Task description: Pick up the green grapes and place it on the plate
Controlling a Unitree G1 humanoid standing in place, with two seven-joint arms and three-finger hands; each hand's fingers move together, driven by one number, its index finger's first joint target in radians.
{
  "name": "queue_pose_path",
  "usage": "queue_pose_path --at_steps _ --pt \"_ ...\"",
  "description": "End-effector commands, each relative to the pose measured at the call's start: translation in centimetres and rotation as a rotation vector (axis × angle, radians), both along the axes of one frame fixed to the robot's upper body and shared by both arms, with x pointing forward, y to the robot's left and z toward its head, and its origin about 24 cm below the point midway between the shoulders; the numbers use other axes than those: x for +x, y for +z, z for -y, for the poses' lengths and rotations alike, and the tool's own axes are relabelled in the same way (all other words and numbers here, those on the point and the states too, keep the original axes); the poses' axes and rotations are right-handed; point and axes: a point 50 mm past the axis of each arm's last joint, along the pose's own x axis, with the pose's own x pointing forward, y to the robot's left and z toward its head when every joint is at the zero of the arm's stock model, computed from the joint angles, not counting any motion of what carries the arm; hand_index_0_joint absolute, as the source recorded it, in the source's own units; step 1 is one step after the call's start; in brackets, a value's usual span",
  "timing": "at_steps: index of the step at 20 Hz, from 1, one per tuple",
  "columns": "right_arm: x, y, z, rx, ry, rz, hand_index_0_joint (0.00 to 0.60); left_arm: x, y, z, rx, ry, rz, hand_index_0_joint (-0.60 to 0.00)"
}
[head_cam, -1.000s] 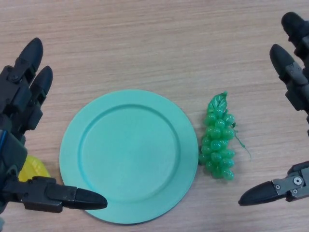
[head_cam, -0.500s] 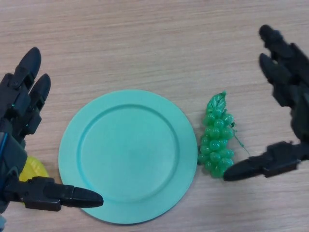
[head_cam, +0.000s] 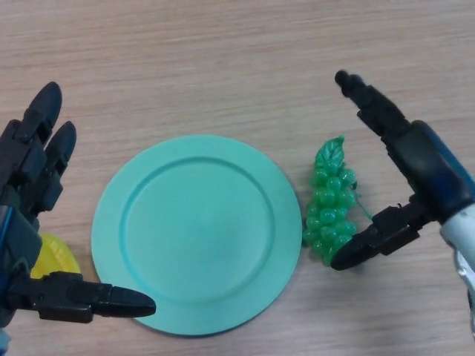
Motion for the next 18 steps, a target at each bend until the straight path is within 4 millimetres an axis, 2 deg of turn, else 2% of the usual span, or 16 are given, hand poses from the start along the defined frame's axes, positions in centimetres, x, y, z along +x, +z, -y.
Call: queue_pose_path --at_steps 1,6,13,18 --pt "0.6 2.7 -0.1 -0.105 0.012 0.197 0.000 -1.1 2.6 -0.5 0.059 0.032 0.221 0.000" --pt "2.5 1.4 -0.9 -0.124 0.007 0.161 0.000 -0.7 2.0 -0.8 0.053 0.050 0.205 0.000" --pt "4.6 0.0 -2.3 -0.092 -0.001 0.152 0.000 0.6 -0.6 -1.2 0.031 0.078 0.140 0.000" --pt "5.7 -1.8 -2.6 -0.089 -0.017 0.138 0.000 0.6 -0.8 -1.1 0.025 0.075 0.130 0.000"
